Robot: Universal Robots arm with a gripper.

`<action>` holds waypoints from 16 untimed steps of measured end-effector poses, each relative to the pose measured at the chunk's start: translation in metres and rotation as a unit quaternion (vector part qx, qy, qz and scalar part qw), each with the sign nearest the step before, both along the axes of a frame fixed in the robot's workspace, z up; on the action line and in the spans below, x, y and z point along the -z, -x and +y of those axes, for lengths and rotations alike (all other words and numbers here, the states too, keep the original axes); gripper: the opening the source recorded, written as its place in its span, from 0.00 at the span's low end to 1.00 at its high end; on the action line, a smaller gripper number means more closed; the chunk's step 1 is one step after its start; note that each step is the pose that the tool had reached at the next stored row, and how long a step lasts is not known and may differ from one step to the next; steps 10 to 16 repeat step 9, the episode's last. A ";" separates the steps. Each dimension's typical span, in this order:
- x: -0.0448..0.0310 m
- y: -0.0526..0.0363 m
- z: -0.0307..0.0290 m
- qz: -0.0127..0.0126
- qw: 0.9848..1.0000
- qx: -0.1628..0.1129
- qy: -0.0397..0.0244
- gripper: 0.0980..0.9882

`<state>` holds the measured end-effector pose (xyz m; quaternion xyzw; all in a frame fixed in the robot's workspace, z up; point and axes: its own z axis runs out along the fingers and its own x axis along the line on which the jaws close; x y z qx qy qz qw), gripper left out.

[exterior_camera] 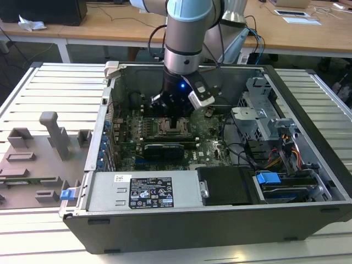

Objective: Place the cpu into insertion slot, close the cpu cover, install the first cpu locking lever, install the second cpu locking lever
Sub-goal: 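Install the second cpu locking lever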

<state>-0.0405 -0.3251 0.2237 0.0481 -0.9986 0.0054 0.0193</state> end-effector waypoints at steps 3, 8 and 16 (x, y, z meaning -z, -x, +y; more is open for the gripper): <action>-0.0226 0.0001 0.0001 0.000 1.000 0.000 0.000 0.01; -0.0252 0.0000 0.0001 0.000 1.000 0.000 -0.002 0.01; -0.0252 0.0001 0.0001 0.000 1.000 0.000 -0.002 0.01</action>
